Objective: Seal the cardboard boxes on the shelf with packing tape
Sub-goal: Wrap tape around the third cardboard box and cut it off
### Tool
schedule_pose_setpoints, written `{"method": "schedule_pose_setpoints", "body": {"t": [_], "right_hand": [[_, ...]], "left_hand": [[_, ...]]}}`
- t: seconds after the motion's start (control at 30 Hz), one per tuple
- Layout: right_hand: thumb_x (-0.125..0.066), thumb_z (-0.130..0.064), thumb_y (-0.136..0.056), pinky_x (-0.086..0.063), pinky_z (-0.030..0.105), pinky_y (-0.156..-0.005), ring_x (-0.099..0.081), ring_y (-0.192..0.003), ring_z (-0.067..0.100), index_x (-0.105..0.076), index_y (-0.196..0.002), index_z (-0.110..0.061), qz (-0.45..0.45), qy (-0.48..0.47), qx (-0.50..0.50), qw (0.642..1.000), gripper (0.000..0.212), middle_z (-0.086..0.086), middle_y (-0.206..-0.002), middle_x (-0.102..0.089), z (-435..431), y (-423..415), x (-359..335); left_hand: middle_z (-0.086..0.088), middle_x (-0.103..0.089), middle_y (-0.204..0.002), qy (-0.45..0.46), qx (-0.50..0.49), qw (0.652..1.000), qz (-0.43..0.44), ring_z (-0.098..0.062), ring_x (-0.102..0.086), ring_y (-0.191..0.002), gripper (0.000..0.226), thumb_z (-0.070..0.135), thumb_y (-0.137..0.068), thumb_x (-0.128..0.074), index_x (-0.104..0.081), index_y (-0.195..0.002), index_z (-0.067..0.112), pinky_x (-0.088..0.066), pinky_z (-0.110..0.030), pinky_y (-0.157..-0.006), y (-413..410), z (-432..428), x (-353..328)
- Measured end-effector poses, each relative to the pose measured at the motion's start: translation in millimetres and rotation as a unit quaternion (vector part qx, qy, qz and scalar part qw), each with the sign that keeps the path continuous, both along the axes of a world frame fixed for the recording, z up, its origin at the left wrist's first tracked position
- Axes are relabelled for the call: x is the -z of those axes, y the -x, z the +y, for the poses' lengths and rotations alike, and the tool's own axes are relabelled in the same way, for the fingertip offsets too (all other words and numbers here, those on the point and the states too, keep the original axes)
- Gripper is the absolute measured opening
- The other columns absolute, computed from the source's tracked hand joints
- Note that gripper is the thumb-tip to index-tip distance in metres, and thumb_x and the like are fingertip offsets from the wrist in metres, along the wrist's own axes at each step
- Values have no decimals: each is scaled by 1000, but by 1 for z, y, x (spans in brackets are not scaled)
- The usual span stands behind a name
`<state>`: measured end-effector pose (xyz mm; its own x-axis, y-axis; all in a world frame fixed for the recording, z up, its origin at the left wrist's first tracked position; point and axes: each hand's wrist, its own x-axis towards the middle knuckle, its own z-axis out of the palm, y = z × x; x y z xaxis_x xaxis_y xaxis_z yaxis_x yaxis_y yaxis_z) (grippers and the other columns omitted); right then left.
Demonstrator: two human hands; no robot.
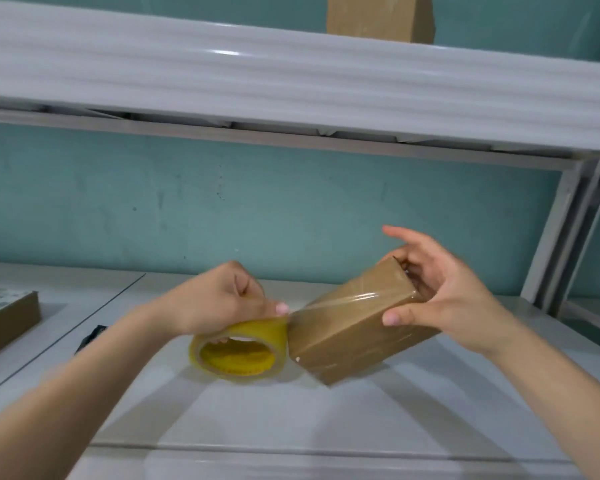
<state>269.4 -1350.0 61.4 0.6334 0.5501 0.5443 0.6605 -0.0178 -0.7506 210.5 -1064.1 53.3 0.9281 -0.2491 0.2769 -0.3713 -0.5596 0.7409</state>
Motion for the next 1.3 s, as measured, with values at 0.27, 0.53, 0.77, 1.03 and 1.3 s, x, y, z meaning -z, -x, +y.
{"method": "schedule_pose_setpoints", "body": {"t": [0.27, 0.53, 0.77, 1.03, 1.3], "right_hand": [[-71, 29, -40, -54, 21, -69, -62, -81, 13, -49, -115, -13, 141, -156, -52, 976, 89, 7, -89, -61, 1, -4, 65], [-79, 18, -43, -53, 24, -71, -63, -86, 18, -48, -118, -11, 184, -89, -18, 979, 85, 8, -95, -63, -26, -10, 92], [-82, 7, -56, -49, 23, -83, -61, -96, 17, -41, -129, -18, 192, 48, 7, 980, 87, 10, -102, -58, -30, -9, 78], [-53, -63, -61, 4, 32, -116, 7, -144, 11, 10, -147, -15, -211, 565, 119, 788, 117, 4, -158, 8, 20, 12, 46], [-53, -57, -73, -1, 22, -112, 8, -145, 16, 8, -147, -7, -215, 559, 62, 798, 108, 11, -157, 11, 56, 22, 42]], "left_hand": [[6, -23, -42, -220, -168, 960, -39, -16, -23, -45, 69, 70, -60, -69, -30, -47, 15, -20, -27, -48, 4, -6, 2], [2, -30, -44, -331, -173, 928, 10, -16, -30, -42, 64, 67, -74, -58, -35, -48, 13, -24, -27, -48, -11, -3, 15], [3, -32, -43, -315, -168, 932, 63, -18, -33, -45, 61, 64, -74, -60, -34, -47, 14, -26, -28, -51, -24, -9, 29], [5, -40, -44, -373, -182, 908, 63, -16, -41, -48, 56, 64, -76, -54, -41, -51, 15, -31, -26, -52, -28, -26, 28], [4, -32, -40, -336, -147, 928, 68, -19, -35, -46, 59, 60, -74, -59, -38, -46, 14, -26, -28, -51, -32, -27, 28]]}}
